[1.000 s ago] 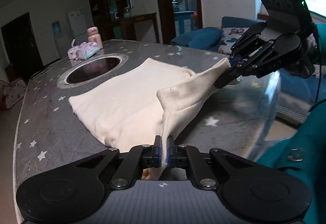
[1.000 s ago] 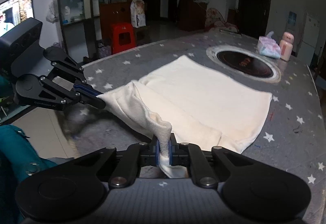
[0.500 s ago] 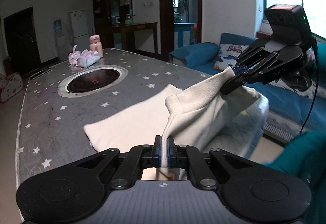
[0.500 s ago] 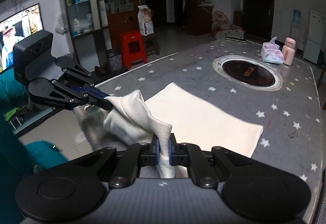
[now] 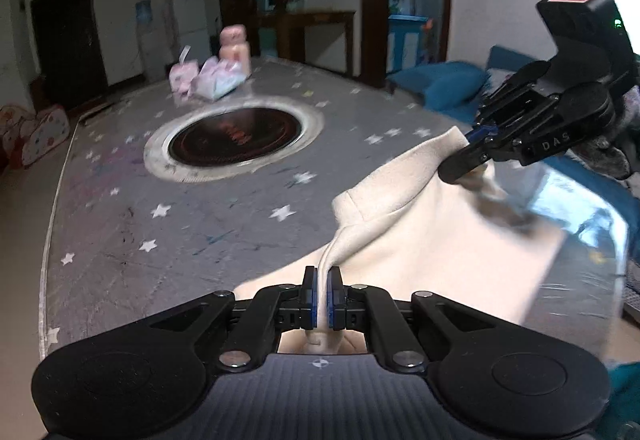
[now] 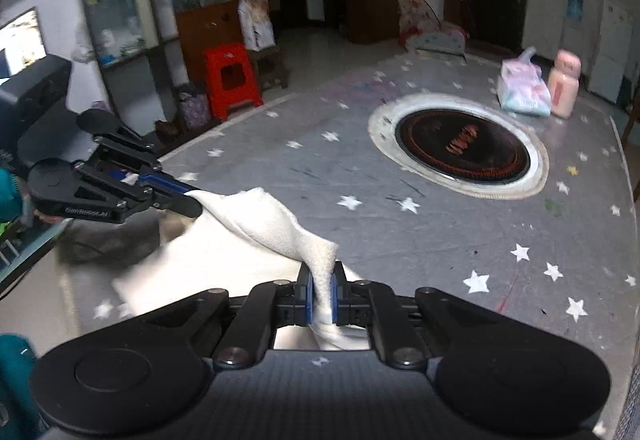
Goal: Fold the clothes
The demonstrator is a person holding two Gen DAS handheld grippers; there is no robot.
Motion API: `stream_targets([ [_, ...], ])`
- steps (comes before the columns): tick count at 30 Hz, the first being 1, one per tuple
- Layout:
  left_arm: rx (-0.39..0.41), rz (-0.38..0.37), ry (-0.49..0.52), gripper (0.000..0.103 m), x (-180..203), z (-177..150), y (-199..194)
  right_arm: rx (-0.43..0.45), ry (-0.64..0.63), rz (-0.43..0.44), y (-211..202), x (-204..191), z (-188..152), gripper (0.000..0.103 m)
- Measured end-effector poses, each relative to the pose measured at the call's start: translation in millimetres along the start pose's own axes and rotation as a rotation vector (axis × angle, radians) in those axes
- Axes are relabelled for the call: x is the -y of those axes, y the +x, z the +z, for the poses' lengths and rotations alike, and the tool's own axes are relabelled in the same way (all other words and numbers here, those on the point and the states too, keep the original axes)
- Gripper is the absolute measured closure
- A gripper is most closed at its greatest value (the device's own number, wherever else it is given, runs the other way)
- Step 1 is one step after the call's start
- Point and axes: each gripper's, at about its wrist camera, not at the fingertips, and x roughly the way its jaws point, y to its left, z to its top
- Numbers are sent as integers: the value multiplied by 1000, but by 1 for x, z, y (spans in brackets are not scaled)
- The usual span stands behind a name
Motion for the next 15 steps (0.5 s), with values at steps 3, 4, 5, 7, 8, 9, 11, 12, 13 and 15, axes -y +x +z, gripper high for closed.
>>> stream_targets([
  [3, -35, 39, -24, 98, -11, 1, 30, -31, 42, -18, 33, 15, 0, 95],
  [4, -37, 44, -33, 97, -12, 0, 35, -41, 55, -29, 43, 19, -2, 94],
  [5, -33, 62, -38, 96, -13, 0, 41, -44, 56, -51, 51, 22, -5, 93],
  [7, -27, 85, -61, 95, -15, -1, 50, -35, 77, -97, 64, 26, -12, 89],
  [8, -24, 91, -76, 95, -16, -2, 53, -27, 103, -104, 68, 29, -15, 89],
  [9, -22, 99, -86, 95, -16, -1, 56, -20, 126, -111, 72, 32, -17, 85],
  [11, -22, 114, -79, 94, -14, 1, 58, 5, 163, -133, 72, 38, -20, 81],
  [12, -23, 120, -69, 94, -14, 2, 60, 20, 183, -144, 70, 42, -22, 79],
  [13, -27, 125, -62, 94, -13, 3, 61, 31, 203, -150, 67, 45, -22, 78],
  [15, -41, 136, -71, 93, -15, 5, 64, 52, 222, -174, 59, 49, -21, 78],
])
